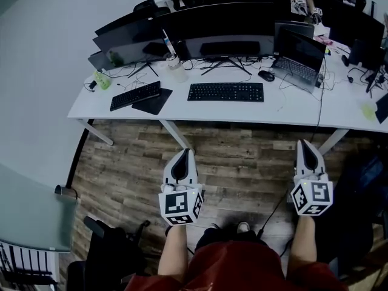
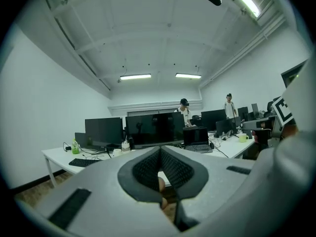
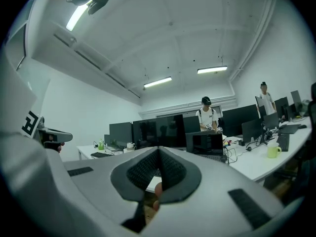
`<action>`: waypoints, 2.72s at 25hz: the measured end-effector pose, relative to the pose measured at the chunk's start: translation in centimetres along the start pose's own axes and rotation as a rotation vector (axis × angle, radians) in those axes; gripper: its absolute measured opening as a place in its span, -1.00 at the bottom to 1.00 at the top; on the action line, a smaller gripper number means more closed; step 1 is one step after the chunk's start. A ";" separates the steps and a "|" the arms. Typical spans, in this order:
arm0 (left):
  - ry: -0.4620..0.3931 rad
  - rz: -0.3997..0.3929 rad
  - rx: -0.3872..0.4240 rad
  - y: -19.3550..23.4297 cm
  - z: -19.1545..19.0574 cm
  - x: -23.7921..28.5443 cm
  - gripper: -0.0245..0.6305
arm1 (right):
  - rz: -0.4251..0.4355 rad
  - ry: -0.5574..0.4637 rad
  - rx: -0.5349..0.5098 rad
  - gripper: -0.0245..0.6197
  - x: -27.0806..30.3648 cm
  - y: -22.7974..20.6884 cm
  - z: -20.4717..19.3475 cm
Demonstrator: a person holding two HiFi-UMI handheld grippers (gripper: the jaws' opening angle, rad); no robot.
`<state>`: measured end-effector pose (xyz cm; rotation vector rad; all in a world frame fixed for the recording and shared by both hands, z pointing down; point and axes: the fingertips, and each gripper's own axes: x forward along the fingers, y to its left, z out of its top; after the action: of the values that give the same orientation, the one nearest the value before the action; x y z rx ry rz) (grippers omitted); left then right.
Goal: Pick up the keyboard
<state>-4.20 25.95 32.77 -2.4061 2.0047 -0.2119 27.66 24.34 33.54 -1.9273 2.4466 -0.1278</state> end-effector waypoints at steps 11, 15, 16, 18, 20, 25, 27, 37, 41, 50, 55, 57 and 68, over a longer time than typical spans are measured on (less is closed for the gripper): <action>0.014 -0.017 -0.035 4.3 -1.8 5.5 -0.91 | 0.003 0.017 0.007 -0.94 6.4 2.1 -1.0; 0.013 -0.038 -0.045 7.8 -2.1 8.9 -0.91 | -0.029 0.000 0.015 -0.94 10.0 3.7 -0.4; 0.013 -0.044 -0.047 8.8 -2.1 9.7 -0.91 | -0.037 0.001 0.008 -0.94 11.1 4.2 -0.2; 0.013 -0.055 -0.051 11.0 -2.2 11.4 -0.91 | -0.047 0.006 -0.005 -0.94 13.2 5.6 -0.1; 0.010 -0.063 -0.060 13.2 -2.2 12.9 -0.91 | -0.052 0.011 -0.013 -0.94 15.3 7.0 0.0; 0.007 -0.079 -0.076 18.0 -2.5 16.3 -0.91 | -0.062 0.029 -0.033 -0.94 20.0 10.3 0.0; 0.005 -0.088 -0.079 19.5 -2.6 17.5 -0.91 | -0.072 0.030 -0.039 -0.94 21.4 11.2 0.1; 0.004 -0.156 -0.089 22.5 -2.9 22.9 -0.91 | -0.146 0.035 -0.043 -0.94 25.4 12.4 -0.4; 0.008 -0.181 -0.101 22.2 -2.9 25.0 -0.91 | -0.168 0.040 -0.044 -0.94 26.5 11.6 -0.4; -0.002 -0.208 -0.062 19.7 -1.3 30.8 -0.91 | -0.215 0.013 -0.017 -0.94 29.5 6.1 0.1; -0.021 -0.205 -0.039 18.1 0.5 35.2 -0.91 | -0.224 -0.013 0.001 -0.94 32.5 2.3 0.8; -0.021 -0.204 -0.035 17.6 1.0 36.9 -0.91 | -0.222 -0.015 0.003 -0.94 33.7 0.9 1.0; 0.026 -0.167 -0.009 15.5 1.2 44.0 -0.91 | -0.184 0.008 0.027 -0.94 39.8 -4.5 0.2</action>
<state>-11.56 -20.07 34.66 -2.5899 1.8184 -0.2368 22.66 -15.41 34.93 -2.1411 2.2557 -0.1709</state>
